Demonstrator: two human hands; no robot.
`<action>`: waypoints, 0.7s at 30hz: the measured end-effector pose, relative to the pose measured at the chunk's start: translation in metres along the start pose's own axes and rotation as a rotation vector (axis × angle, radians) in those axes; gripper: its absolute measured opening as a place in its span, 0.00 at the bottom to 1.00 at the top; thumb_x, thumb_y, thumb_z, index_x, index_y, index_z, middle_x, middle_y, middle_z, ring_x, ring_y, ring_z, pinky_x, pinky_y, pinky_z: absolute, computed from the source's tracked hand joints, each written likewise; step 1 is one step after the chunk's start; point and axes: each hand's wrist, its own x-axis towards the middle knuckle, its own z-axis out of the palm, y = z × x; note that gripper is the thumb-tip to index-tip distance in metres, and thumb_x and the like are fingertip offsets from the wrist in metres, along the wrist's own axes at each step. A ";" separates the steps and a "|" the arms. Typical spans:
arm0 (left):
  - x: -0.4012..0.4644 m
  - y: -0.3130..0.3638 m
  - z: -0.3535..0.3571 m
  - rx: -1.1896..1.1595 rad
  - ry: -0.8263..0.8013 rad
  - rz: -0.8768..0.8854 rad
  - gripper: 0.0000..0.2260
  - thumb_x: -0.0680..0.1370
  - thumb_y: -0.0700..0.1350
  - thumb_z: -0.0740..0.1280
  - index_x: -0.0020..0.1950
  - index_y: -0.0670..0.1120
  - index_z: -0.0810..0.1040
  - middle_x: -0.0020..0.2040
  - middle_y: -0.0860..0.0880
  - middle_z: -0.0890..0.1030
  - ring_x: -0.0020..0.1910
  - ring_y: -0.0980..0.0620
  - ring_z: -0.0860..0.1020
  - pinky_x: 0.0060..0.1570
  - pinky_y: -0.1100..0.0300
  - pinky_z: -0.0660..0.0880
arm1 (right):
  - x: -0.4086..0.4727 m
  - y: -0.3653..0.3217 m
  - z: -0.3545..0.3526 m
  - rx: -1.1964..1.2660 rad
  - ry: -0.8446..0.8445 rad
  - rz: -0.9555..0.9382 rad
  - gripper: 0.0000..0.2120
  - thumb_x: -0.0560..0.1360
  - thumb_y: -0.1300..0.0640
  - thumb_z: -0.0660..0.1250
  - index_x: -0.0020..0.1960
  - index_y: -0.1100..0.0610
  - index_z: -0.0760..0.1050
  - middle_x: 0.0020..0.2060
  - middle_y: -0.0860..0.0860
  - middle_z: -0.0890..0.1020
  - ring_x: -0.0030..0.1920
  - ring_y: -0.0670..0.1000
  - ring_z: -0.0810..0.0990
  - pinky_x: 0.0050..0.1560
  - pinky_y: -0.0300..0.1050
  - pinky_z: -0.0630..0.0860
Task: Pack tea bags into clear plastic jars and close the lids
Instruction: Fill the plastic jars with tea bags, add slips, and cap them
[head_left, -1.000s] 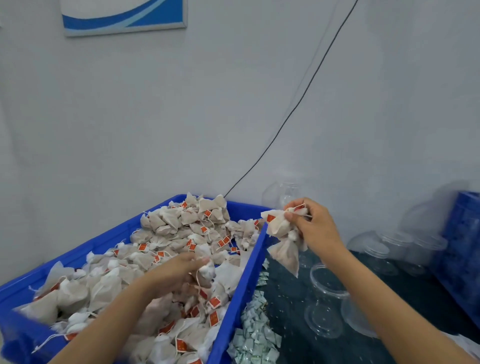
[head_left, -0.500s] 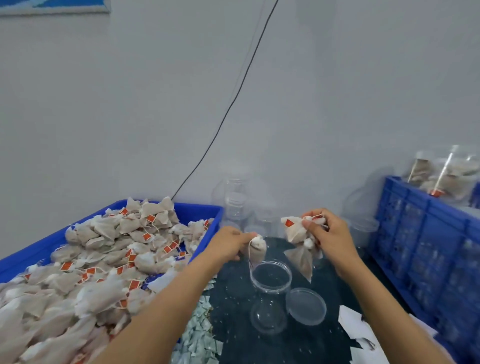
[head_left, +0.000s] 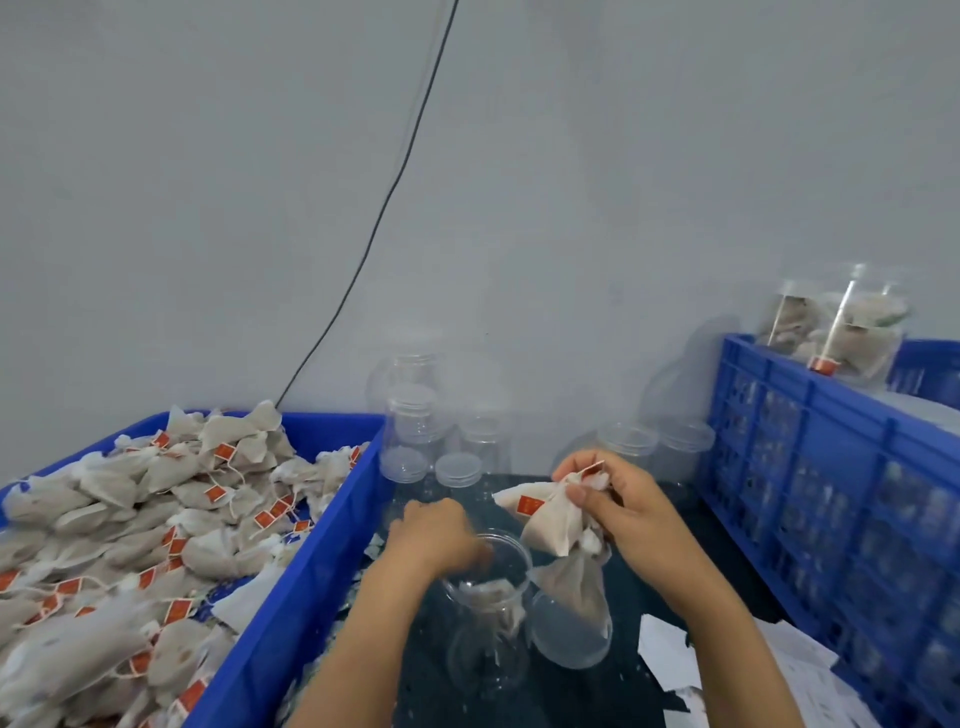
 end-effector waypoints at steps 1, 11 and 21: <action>0.000 -0.003 -0.002 -0.042 0.007 0.045 0.11 0.77 0.49 0.68 0.53 0.44 0.82 0.56 0.46 0.81 0.59 0.46 0.76 0.60 0.51 0.74 | 0.000 0.000 0.000 0.009 -0.005 -0.005 0.07 0.79 0.59 0.64 0.46 0.50 0.78 0.42 0.47 0.82 0.43 0.46 0.79 0.41 0.40 0.77; -0.018 0.005 -0.007 -0.723 0.092 0.724 0.13 0.79 0.41 0.67 0.60 0.56 0.79 0.57 0.60 0.81 0.59 0.61 0.77 0.58 0.62 0.76 | 0.003 -0.004 0.011 0.095 -0.094 -0.051 0.05 0.78 0.59 0.64 0.47 0.52 0.78 0.44 0.55 0.83 0.45 0.54 0.82 0.45 0.48 0.78; -0.016 0.014 0.019 -0.792 0.358 0.528 0.05 0.71 0.54 0.73 0.40 0.54 0.83 0.37 0.52 0.83 0.41 0.48 0.81 0.47 0.43 0.78 | 0.002 -0.002 0.015 0.067 -0.057 -0.074 0.10 0.79 0.61 0.62 0.48 0.48 0.79 0.39 0.46 0.83 0.40 0.42 0.80 0.39 0.34 0.75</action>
